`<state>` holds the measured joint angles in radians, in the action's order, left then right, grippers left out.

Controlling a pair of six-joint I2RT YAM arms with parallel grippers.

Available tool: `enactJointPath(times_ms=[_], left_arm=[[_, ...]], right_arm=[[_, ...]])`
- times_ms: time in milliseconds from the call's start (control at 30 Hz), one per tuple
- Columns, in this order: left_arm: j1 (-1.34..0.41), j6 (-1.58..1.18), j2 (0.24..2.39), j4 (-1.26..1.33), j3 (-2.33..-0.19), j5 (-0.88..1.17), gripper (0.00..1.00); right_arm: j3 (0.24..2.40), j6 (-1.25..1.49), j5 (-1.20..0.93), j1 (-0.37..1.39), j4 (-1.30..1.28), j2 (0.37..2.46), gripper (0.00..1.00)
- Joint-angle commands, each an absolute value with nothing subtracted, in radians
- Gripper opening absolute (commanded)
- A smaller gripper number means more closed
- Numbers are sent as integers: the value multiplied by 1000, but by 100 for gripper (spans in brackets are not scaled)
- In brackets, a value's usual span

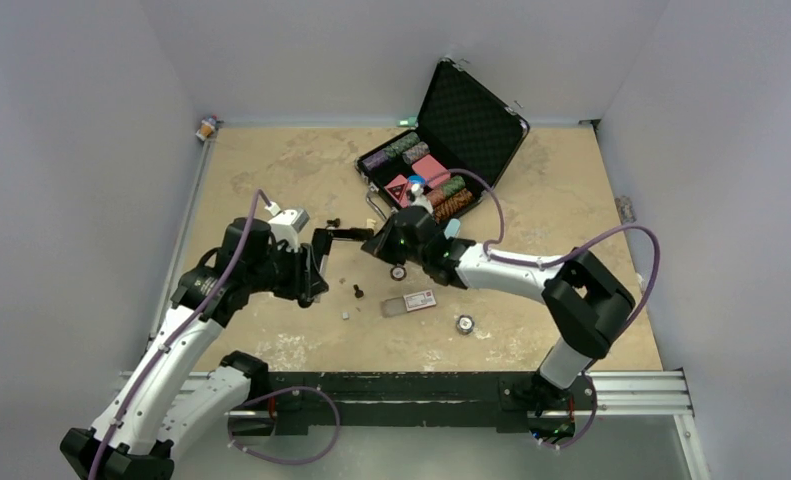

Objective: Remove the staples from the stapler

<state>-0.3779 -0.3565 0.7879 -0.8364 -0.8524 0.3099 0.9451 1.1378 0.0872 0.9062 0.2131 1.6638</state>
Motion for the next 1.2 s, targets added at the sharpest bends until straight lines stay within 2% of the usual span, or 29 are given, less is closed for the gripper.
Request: enactJointPath(times_ms=[0,167,400,833,900,1000,1167], left_arm=[[-387,-365,796,-847,-872,427,0],[-387,-364,806,-836,-862,423,0],[-386,-361,818,-826,-856,429,0],[-387,-363,803,-820,-851,424,0],[-387,-363,798,-817,-849,428,0],[-387,-364,796,-813,-847,432,0],[-387,-364,791,-806,-845,449,0]], right_arm=[[1182,980,128,797,102,1650,0],[1346,915,128,740,-10,1635,0],[1412,865,121,723,-68,1633,0],[1321,830,66,720,-46,1521,0],[1281,830,34,720,-16,1494,4],[1208,826,-31,719,49,1453,18],[1060,827,-150,721,209,1374,61]])
